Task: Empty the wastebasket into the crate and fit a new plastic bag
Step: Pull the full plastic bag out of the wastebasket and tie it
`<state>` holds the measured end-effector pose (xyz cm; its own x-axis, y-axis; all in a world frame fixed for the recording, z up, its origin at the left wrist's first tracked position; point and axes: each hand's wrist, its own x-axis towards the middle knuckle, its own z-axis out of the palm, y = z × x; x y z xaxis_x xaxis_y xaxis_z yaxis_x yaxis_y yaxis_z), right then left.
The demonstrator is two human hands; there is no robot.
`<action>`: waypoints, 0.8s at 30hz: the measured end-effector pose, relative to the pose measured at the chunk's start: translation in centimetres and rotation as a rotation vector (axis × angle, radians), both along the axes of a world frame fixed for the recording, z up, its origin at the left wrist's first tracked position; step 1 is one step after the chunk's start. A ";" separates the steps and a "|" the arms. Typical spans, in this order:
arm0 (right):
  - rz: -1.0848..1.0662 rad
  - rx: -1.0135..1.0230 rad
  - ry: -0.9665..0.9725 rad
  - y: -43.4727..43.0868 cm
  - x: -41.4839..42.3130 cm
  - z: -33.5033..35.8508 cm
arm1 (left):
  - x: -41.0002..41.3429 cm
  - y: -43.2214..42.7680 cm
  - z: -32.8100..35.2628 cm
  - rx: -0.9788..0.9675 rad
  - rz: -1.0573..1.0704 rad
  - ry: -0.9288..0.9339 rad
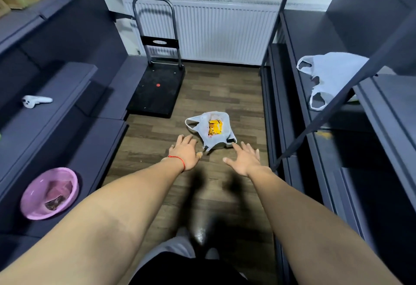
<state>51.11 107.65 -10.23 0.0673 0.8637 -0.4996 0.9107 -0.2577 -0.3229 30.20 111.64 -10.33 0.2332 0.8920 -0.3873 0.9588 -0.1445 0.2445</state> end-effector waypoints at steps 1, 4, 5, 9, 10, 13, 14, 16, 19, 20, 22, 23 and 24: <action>-0.004 -0.006 -0.001 0.8 0.3 -0.2 | 0.3 1.0 -0.1 0.001 0.000 -0.008; -0.007 -0.020 -0.016 3.5 0.8 -0.6 | 1.1 3.9 -0.4 -0.017 -0.013 -0.017; -0.004 -0.019 -0.018 4.6 0.8 -0.7 | 1.2 5.0 -0.6 -0.036 -0.017 -0.016; -0.004 -0.003 -0.036 9.3 0.7 -1.3 | 1.4 10.0 -1.6 -0.082 -0.031 -0.034; -0.009 -0.002 -0.037 10.7 0.6 -1.5 | 1.4 11.5 -1.6 -0.081 -0.031 -0.042; -0.011 0.005 -0.047 14.7 -0.1 -2.0 | 1.3 16.0 -1.6 -0.052 -0.024 -0.050; -0.012 0.004 -0.048 15.8 -0.2 -2.1 | 1.3 17.3 -1.6 -0.044 -0.028 -0.062; -0.025 0.003 -0.047 18.3 -0.7 -1.8 | 1.3 20.3 -1.9 -0.046 -0.057 -0.100; -0.066 0.022 -0.066 21.2 -1.2 -1.7 | 1.6 23.8 -2.2 -0.053 -0.110 -0.112; -0.075 0.023 -0.080 22.2 -1.2 -1.9 | 1.6 25.0 -2.3 -0.044 -0.119 -0.112; -0.100 0.025 -0.093 23.7 -1.0 -2.0 | 1.5 26.7 -2.7 -0.019 -0.129 -0.105; -0.113 0.030 -0.096 24.4 -0.8 -2.2 | 1.4 27.5 -3.0 -0.012 -0.133 -0.104; -0.118 0.035 -0.102 24.8 -0.4 -2.4 | 1.2 28.0 -3.4 -0.008 -0.135 -0.102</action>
